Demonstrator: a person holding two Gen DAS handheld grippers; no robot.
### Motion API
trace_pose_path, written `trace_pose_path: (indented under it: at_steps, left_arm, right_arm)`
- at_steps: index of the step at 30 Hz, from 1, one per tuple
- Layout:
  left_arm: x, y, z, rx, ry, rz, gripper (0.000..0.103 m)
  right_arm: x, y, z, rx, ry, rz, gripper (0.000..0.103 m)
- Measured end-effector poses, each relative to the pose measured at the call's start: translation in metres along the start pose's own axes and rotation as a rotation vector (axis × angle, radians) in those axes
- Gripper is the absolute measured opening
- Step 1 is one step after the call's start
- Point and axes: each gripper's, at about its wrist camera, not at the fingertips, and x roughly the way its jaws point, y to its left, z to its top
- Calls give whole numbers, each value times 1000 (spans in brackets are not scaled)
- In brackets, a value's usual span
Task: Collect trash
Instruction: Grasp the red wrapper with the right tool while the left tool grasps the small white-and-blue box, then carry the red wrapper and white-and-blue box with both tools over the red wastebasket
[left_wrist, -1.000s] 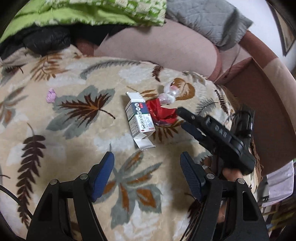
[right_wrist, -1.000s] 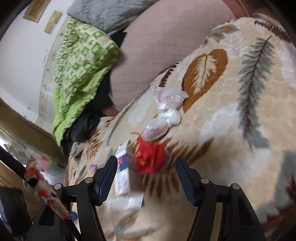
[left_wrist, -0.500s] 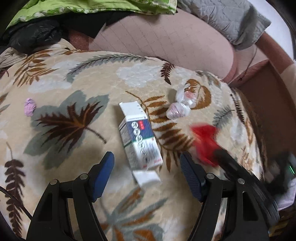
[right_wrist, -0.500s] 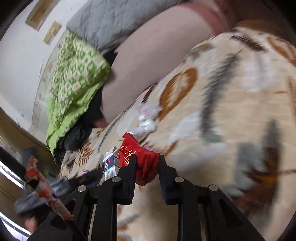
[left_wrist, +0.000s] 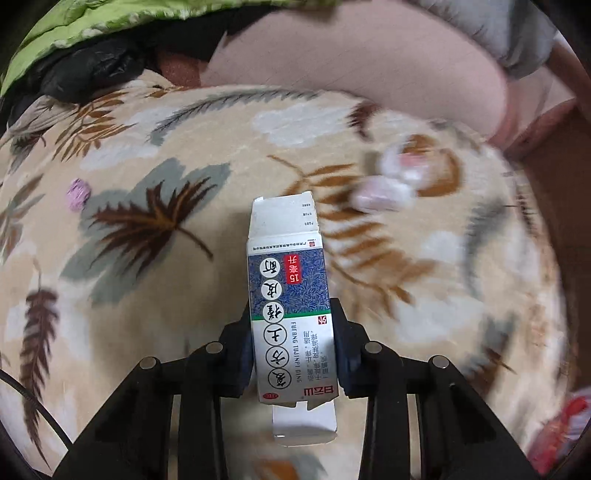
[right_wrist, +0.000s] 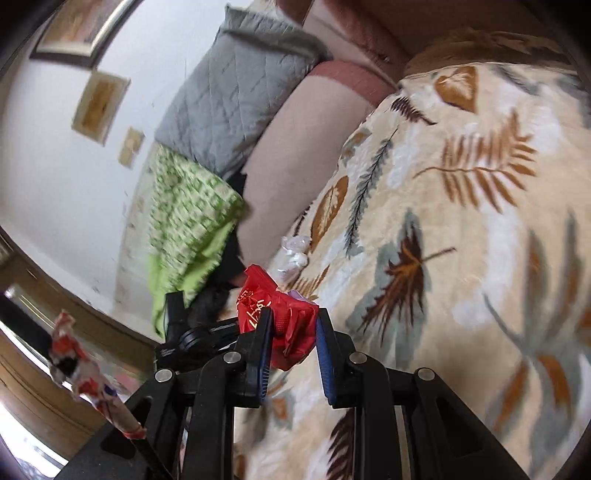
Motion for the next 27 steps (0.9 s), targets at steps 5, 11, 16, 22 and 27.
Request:
trace_pose_path:
  at_steps: [5,11,16,22,27]
  left_arm:
    - [-100,-33,-58,82,-133,-92,34]
    - [-194,-67,-158,174,-271,-193,34]
    - [-232,-98,-229,255,-255,-314,34]
    - [-261,-145,-300,395,-215,-430,34]
    - [-275,-181,-349,490,-192,-500,34]
  right_arm:
    - [-61,17,-20,-35,-48,-8,24]
    - [-148,27,-48,-104,-116,-53,24]
    - [-223,31,-62,-141,-168,-111,24]
    - [-305,25,-82,-152,-265,-211,24]
    - [-352,14,-94,-126,-313,-269,24]
